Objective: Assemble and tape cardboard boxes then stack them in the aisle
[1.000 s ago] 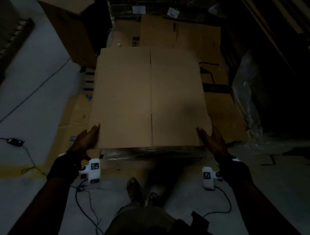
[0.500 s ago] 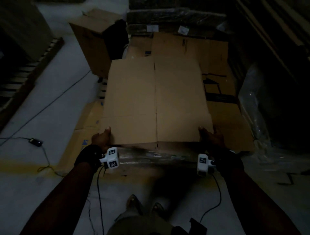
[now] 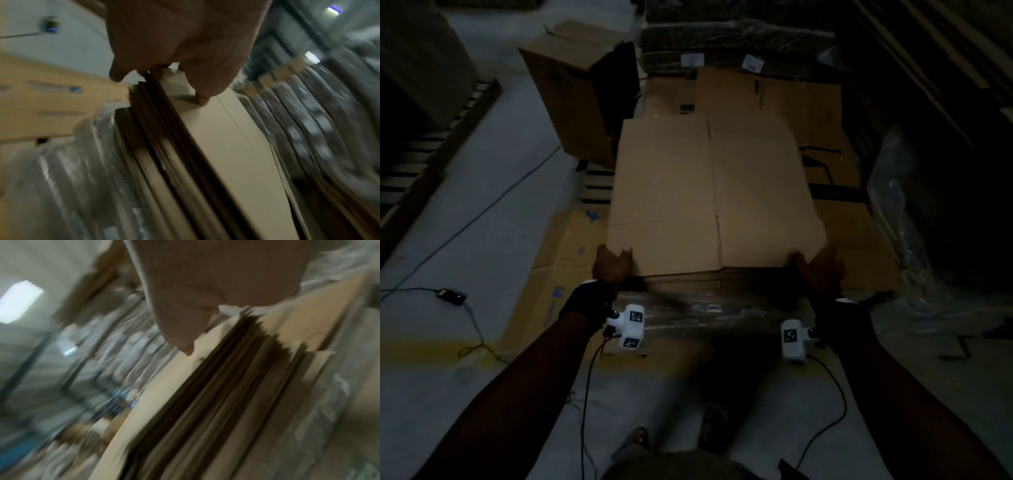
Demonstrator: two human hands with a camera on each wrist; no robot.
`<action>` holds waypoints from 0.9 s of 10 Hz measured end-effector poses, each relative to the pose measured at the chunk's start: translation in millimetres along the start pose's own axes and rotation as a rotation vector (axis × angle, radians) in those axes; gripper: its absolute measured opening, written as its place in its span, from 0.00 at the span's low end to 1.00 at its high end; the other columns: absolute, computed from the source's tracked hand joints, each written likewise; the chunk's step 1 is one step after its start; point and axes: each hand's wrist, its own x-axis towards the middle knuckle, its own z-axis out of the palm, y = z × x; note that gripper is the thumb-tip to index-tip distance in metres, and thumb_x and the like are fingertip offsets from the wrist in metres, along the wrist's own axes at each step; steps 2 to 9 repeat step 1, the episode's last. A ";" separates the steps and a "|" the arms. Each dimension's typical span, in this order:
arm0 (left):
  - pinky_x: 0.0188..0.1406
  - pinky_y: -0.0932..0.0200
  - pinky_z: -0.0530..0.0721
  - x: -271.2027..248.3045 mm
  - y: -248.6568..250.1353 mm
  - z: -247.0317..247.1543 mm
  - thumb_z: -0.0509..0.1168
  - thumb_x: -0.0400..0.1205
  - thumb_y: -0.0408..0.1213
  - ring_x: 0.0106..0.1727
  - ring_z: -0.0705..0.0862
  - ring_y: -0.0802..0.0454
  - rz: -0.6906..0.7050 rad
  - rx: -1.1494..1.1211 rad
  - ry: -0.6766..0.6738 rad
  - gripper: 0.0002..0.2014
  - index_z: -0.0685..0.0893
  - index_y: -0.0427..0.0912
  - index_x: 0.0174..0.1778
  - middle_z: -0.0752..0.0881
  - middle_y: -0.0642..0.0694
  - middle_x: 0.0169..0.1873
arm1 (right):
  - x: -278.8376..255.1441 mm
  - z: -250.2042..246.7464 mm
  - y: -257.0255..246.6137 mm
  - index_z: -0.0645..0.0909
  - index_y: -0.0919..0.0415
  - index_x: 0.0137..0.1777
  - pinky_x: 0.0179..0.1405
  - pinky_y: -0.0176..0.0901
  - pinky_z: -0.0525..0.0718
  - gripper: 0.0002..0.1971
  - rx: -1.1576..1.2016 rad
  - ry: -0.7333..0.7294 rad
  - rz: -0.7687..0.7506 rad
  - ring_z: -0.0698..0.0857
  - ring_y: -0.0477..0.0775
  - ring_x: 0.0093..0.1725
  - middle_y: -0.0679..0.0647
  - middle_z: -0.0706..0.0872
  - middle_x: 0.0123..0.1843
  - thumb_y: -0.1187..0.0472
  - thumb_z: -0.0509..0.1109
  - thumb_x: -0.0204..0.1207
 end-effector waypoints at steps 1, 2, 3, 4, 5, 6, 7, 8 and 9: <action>0.75 0.37 0.72 1.7 -7.1 3.2 0.68 0.83 0.49 0.77 0.71 0.29 0.098 0.167 -0.017 0.37 0.63 0.31 0.81 0.71 0.29 0.78 | -45.7 21.7 -13.1 0.47 0.53 0.91 0.84 0.72 0.47 0.45 -0.108 0.043 -0.130 0.45 0.69 0.89 0.62 0.46 0.91 0.40 0.68 0.83; 0.75 0.37 0.72 1.7 -7.1 3.2 0.68 0.83 0.49 0.77 0.71 0.29 0.098 0.167 -0.017 0.37 0.63 0.31 0.81 0.71 0.29 0.78 | -45.7 21.7 -13.1 0.47 0.53 0.91 0.84 0.72 0.47 0.45 -0.108 0.043 -0.130 0.45 0.69 0.89 0.62 0.46 0.91 0.40 0.68 0.83; 0.75 0.37 0.72 1.7 -7.1 3.2 0.68 0.83 0.49 0.77 0.71 0.29 0.098 0.167 -0.017 0.37 0.63 0.31 0.81 0.71 0.29 0.78 | -45.7 21.7 -13.1 0.47 0.53 0.91 0.84 0.72 0.47 0.45 -0.108 0.043 -0.130 0.45 0.69 0.89 0.62 0.46 0.91 0.40 0.68 0.83; 0.75 0.37 0.72 1.7 -7.1 3.2 0.68 0.83 0.49 0.77 0.71 0.29 0.098 0.167 -0.017 0.37 0.63 0.31 0.81 0.71 0.29 0.78 | -45.7 21.7 -13.1 0.47 0.53 0.91 0.84 0.72 0.47 0.45 -0.108 0.043 -0.130 0.45 0.69 0.89 0.62 0.46 0.91 0.40 0.68 0.83; 0.75 0.37 0.72 1.7 -7.1 3.2 0.68 0.83 0.49 0.77 0.71 0.29 0.098 0.167 -0.017 0.37 0.63 0.31 0.81 0.71 0.29 0.78 | -45.7 21.7 -13.1 0.47 0.53 0.91 0.84 0.72 0.47 0.45 -0.108 0.043 -0.130 0.45 0.69 0.89 0.62 0.46 0.91 0.40 0.68 0.83; 0.75 0.37 0.72 1.7 -7.1 3.2 0.68 0.83 0.49 0.77 0.71 0.29 0.098 0.167 -0.017 0.37 0.63 0.31 0.81 0.71 0.29 0.78 | -45.7 21.7 -13.1 0.47 0.53 0.91 0.84 0.72 0.47 0.45 -0.108 0.043 -0.130 0.45 0.69 0.89 0.62 0.46 0.91 0.40 0.68 0.83; 0.75 0.37 0.72 1.7 -7.1 3.2 0.68 0.83 0.49 0.77 0.71 0.29 0.098 0.167 -0.017 0.37 0.63 0.31 0.81 0.71 0.29 0.78 | -45.7 21.7 -13.1 0.47 0.53 0.91 0.84 0.72 0.47 0.45 -0.108 0.043 -0.130 0.45 0.69 0.89 0.62 0.46 0.91 0.40 0.68 0.83; 0.75 0.37 0.72 1.7 -7.1 3.2 0.68 0.83 0.49 0.77 0.71 0.29 0.098 0.167 -0.017 0.37 0.63 0.31 0.81 0.71 0.29 0.78 | -45.7 21.7 -13.1 0.47 0.53 0.91 0.84 0.72 0.47 0.45 -0.108 0.043 -0.130 0.45 0.69 0.89 0.62 0.46 0.91 0.40 0.68 0.83; 0.75 0.37 0.72 1.7 -7.1 3.2 0.68 0.83 0.49 0.77 0.71 0.29 0.098 0.167 -0.017 0.37 0.63 0.31 0.81 0.71 0.29 0.78 | -45.7 21.7 -13.1 0.47 0.53 0.91 0.84 0.72 0.47 0.45 -0.108 0.043 -0.130 0.45 0.69 0.89 0.62 0.46 0.91 0.40 0.68 0.83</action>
